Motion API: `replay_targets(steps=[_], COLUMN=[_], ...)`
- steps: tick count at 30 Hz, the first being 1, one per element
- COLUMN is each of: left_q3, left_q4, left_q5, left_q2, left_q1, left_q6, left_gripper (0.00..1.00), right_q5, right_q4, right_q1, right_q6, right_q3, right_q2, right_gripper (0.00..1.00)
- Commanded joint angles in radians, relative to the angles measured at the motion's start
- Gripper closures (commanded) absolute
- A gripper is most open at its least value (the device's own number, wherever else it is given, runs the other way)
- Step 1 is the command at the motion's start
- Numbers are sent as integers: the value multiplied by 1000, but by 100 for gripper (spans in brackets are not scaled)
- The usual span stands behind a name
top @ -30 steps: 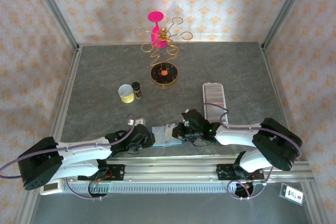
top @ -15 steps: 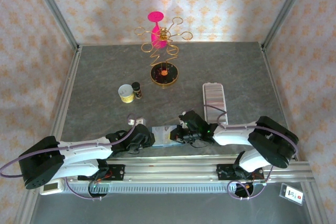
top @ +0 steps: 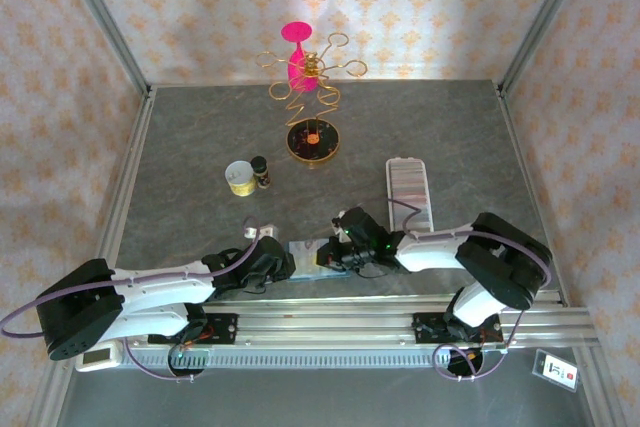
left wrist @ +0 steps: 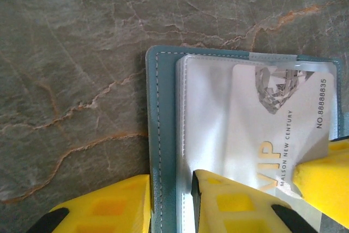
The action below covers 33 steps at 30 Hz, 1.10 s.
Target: Put the credit cards into the card holder
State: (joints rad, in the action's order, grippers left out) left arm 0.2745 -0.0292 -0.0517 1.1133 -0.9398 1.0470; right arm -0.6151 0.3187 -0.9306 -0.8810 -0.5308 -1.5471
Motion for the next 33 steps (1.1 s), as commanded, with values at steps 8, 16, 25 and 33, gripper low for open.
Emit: replay_targets(steps=[8, 16, 25, 33], left_q3=[-28, -37, -31, -20], left_q4=[-12, -18, -14, -9], left_q5=[-16, -14, -23, -19], left_q2=[18, 9, 10, 16], left_q1=[8, 8, 8, 9], left_q6=[2, 4, -2, -11], left_gripper=[75, 75, 75, 75], right_q5=[-3, 30, 194, 267], right_q4=[-119, -200, -384, -447], right_q1=[-41, -43, -42, -43], right_q6=[81, 102, 75, 34], right_q3=[-114, -145, -139, -75], right_q2=[-92, -67, 118, 184], right_gripper=[100, 93, 64, 57])
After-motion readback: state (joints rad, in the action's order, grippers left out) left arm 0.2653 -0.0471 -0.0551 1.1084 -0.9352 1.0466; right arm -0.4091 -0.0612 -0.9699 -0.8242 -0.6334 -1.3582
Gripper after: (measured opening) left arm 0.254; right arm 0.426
